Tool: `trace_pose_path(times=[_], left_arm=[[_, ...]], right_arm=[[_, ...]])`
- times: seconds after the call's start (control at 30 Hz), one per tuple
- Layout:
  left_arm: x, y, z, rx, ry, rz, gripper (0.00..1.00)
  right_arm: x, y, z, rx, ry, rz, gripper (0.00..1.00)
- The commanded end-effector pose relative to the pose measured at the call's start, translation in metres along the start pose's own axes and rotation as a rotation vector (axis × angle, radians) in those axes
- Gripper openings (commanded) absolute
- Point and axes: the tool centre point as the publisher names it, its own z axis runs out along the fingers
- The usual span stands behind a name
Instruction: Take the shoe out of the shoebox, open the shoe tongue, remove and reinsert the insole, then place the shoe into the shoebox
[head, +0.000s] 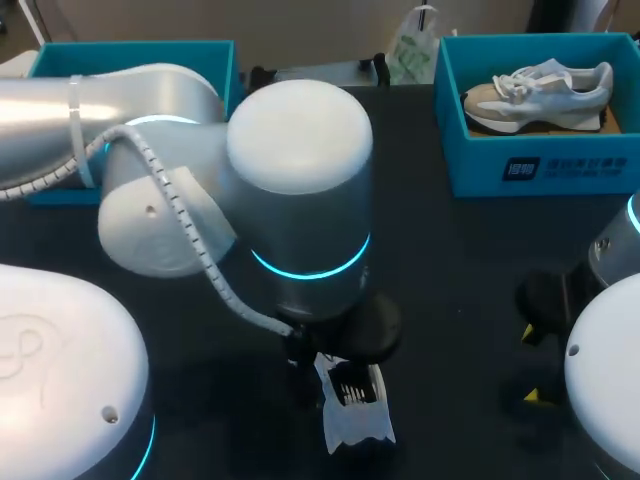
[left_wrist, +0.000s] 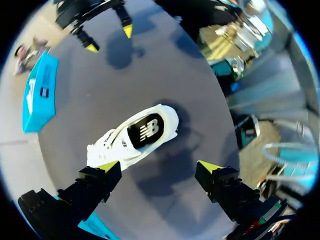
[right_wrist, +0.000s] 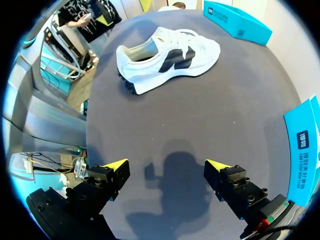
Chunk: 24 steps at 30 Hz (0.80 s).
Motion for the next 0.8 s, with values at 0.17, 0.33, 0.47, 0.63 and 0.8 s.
trace_pose_path(times=[0.17, 0.33, 0.47, 0.63, 0.8], left_arm=[[0.006, -0.013, 0.000, 0.052, 0.003, -0.178, 1.00], [0.006, -0.013, 0.000, 0.052, 0.003, -0.178, 1.00], [0.017, -0.025, 0.016, 0.068, 0.005, -0.223, 1.00], [0.024, -0.036, 0.031, 0.036, 0.008, -0.306, 1.00], [0.033, -0.044, 0.039, 0.041, 0.022, -0.313, 1.00]], right_arm=[[0.002, -0.001, -0.002, -0.002, -0.003, -0.001, 1.00], [0.002, -0.001, -0.002, -0.002, -0.003, -0.001, 1.00], [0.002, -0.001, -0.002, -0.002, -0.003, -0.001, 1.00], [0.002, -0.001, -0.002, -0.002, -0.003, -0.001, 1.00], [0.002, -0.001, -0.002, -0.002, -0.003, -0.001, 1.00]])
